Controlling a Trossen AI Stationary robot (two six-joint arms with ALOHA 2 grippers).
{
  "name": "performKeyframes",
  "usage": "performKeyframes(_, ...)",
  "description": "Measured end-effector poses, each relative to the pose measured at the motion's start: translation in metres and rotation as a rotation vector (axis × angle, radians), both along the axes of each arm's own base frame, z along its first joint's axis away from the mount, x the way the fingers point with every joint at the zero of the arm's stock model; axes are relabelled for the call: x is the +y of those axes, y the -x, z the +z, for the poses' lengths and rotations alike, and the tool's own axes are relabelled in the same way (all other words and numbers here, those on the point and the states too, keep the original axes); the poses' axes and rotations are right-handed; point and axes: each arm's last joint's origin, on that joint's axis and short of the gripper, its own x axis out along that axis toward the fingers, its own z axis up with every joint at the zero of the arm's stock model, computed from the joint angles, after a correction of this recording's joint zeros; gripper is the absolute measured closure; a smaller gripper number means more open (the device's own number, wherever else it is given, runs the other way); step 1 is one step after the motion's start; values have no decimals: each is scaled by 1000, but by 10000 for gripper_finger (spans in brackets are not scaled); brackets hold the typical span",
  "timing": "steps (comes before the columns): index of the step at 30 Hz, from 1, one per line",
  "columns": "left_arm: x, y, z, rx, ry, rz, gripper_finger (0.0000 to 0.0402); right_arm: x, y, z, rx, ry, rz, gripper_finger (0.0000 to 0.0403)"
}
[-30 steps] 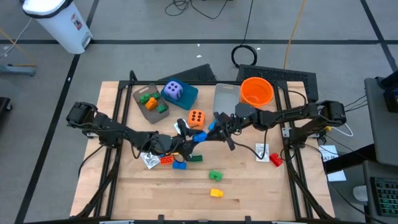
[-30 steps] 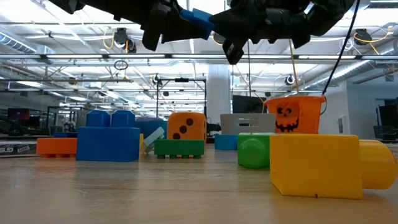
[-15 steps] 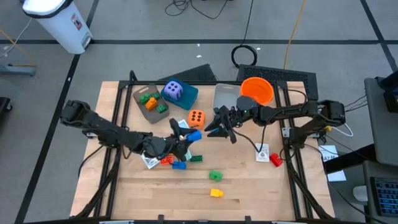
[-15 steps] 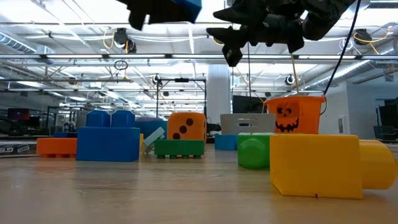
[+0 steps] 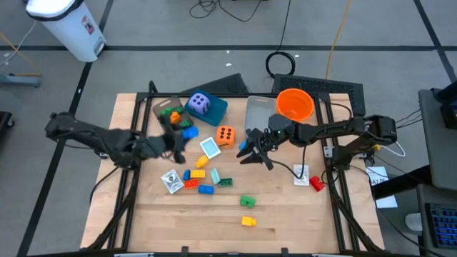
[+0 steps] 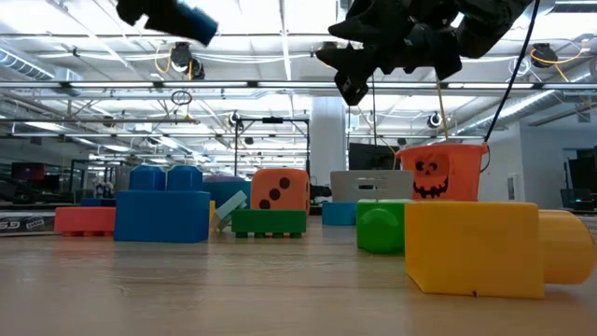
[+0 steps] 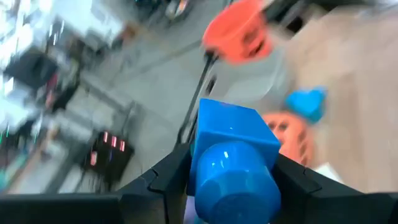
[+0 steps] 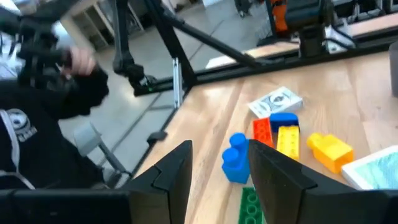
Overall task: Pick & Place Toys
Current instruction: Put the blue game piece into the black bin
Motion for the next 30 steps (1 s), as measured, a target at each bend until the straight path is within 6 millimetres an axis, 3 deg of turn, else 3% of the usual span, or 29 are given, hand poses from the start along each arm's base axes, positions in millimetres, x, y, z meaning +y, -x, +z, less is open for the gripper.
performKeyframes(5,31,24,-1,46,78,163,251,13,-1,-7,42,87,-67,259)
performKeyframes(10,60,34,-10,111,226,266,251,27,-1,-12,64,138,-113,259)
performKeyframes(15,88,32,-24,189,368,360,231,36,3,-21,95,155,-128,261)
performKeyframes(23,130,25,-48,308,530,395,253,45,9,-32,120,114,-113,261)
performKeyframes(30,158,21,-79,448,677,432,227,52,17,-44,114,111,-109,261)
